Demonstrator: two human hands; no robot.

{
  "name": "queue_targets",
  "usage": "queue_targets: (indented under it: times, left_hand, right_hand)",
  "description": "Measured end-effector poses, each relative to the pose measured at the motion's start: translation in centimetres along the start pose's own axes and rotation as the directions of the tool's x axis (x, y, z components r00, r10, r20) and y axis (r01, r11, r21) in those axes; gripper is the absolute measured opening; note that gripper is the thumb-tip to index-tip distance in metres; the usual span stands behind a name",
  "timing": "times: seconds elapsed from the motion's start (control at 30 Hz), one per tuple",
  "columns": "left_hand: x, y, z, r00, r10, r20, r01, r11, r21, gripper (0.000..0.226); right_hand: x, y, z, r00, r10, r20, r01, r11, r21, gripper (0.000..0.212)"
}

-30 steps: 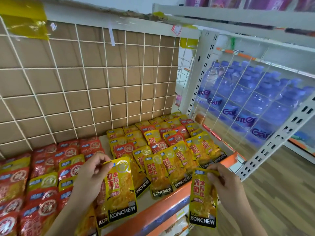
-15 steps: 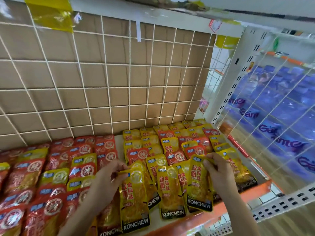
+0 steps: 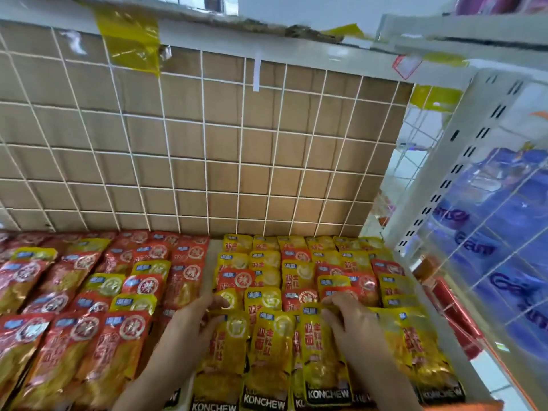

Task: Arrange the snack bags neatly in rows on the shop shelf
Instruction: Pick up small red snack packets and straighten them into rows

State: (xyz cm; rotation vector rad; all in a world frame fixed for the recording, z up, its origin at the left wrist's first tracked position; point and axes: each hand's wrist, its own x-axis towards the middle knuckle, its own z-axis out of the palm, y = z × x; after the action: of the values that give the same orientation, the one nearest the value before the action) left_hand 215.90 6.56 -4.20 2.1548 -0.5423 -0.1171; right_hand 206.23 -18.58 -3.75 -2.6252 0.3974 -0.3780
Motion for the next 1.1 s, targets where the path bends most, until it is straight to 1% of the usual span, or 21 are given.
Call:
queue_targets:
  times: [0.1,0.13,0.2,0.27,0.37,0.4,0.47,0.53,0.6,0.63,0.7,0.8,0.9,1.0,1.1]
  left_hand:
    - [-0.5,0.4,0.8,0.995,-0.025,-0.093,0.03,0.999,0.045,0.032]
    - [-0.7,0.3,1.0,0.993,-0.032,-0.111,0.04,0.997,0.073,0.031]
    - [-0.9,0.1,1.3,0.992,-0.004,-0.129,0.023,0.989,0.146,0.027]
    - [-1.0,-0.4,1.4,0.99,0.026,-0.14,0.008,0.972,0.234,0.024]
    - [-0.6,-0.5,0.9,0.986,0.111,-0.124,-0.069,0.95,0.306,0.028]
    - [-0.2,-0.1,0.5,0.983,0.134,-0.125,-0.087,0.941,0.326,0.027]
    - [0.8,0.4,-0.1,0.972,0.187,-0.139,-0.123,0.919,0.375,0.024]
    - [2.1,1.1,-0.4,0.985,0.147,-0.093,-0.108,0.937,0.333,0.024]
    - [3.5,1.0,-0.4,0.991,0.125,-0.044,-0.106,0.946,0.306,0.028]
    - [4.2,1.0,-0.2,0.994,0.112,-0.015,-0.101,0.94,0.325,0.03]
    - [5.4,0.7,0.2,0.996,0.081,0.041,-0.091,0.919,0.385,0.035]
    - [6.5,0.2,0.5,0.993,0.006,0.12,-0.064,0.872,0.485,0.043]
    - [7.0,-0.4,0.8,0.989,-0.034,0.147,-0.049,0.846,0.53,0.048]
    - [7.4,-0.9,0.9,0.987,-0.044,0.157,-0.051,0.828,0.558,0.051]
    - [8.3,-0.8,0.8,0.988,-0.016,0.154,-0.073,0.83,0.553,0.046]
  right_hand:
    - [0.3,0.6,0.2,0.993,-0.085,0.083,0.09,0.994,-0.062,0.022]
    - [0.3,0.7,0.5,0.99,-0.107,0.09,0.114,0.991,-0.073,0.022]
    - [0.2,0.8,1.0,0.988,-0.148,0.05,0.152,0.985,-0.079,0.02]
    - [0.2,1.0,1.2,0.991,-0.132,0.011,0.132,0.99,-0.056,0.02]
    - [0.8,1.1,1.0,0.984,-0.158,-0.087,0.154,0.987,-0.048,0.017]
    - [1.1,0.9,0.8,0.982,-0.163,-0.098,0.159,0.986,-0.044,0.015]
    - [2.0,0.5,0.7,0.976,-0.197,-0.094,0.189,0.978,-0.089,0.013]
    - [2.8,-0.4,0.5,0.979,-0.205,-0.008,0.203,0.973,-0.11,0.014]
    - [3.6,-0.8,0.6,0.971,-0.201,0.13,0.216,0.97,-0.11,0.027]
    - [3.9,-1.0,0.6,0.964,-0.187,0.19,0.214,0.968,-0.132,0.034]
    - [4.4,-1.4,0.6,0.956,-0.138,0.259,0.19,0.963,-0.189,0.043]
    - [4.7,-1.8,0.5,0.945,-0.091,0.314,0.172,0.955,-0.241,0.049]
    - [5.2,-2.0,0.6,0.937,-0.071,0.342,0.165,0.953,-0.255,0.05]
    - [5.8,-2.2,0.7,0.927,-0.033,0.373,0.146,0.949,-0.278,0.046]
    - [6.3,-2.4,1.1,0.918,-0.012,0.397,0.133,0.951,-0.279,0.041]
